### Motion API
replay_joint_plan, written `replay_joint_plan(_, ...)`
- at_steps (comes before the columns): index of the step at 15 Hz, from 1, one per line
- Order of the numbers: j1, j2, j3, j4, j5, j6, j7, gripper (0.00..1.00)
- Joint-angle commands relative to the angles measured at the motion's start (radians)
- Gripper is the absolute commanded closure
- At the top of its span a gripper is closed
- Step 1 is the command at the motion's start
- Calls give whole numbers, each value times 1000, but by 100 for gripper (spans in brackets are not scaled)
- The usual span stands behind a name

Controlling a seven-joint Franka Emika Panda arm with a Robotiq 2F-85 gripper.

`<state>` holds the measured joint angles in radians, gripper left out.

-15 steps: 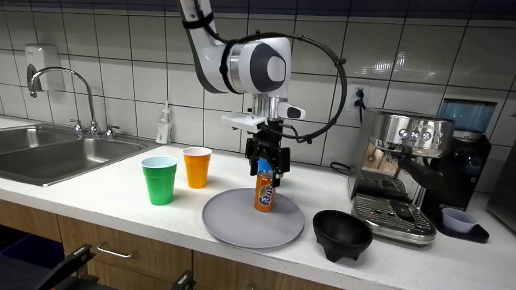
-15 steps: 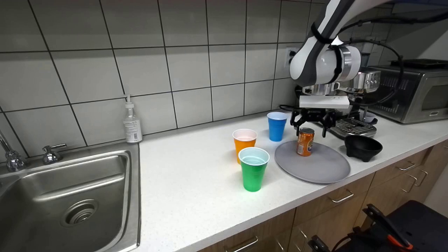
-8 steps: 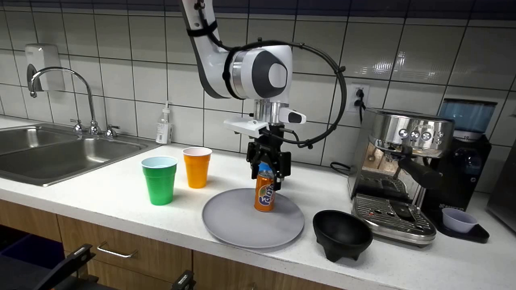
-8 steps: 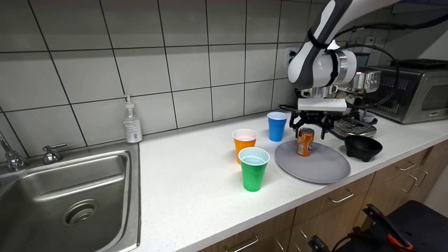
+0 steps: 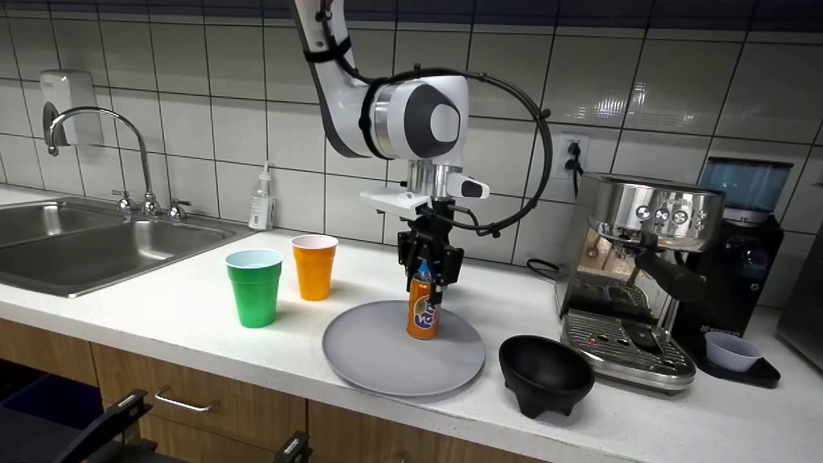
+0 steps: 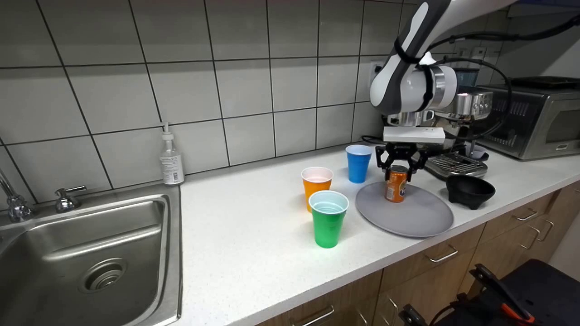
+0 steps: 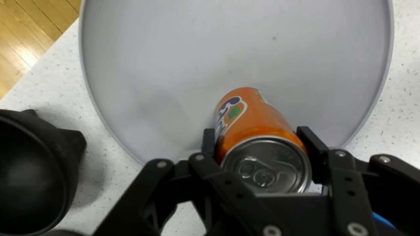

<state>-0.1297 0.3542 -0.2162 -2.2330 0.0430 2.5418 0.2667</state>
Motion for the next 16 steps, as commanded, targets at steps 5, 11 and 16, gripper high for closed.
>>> replay_joint_plan(5, -11, -40, 16, 4, 21, -58, -34, 62)
replay_joint_plan(11, -15, -72, 11, 10, 21, -77, -28, 62)
replay_joint_plan(16, -30, -66, 7, 56, 32, -91, -29, 62)
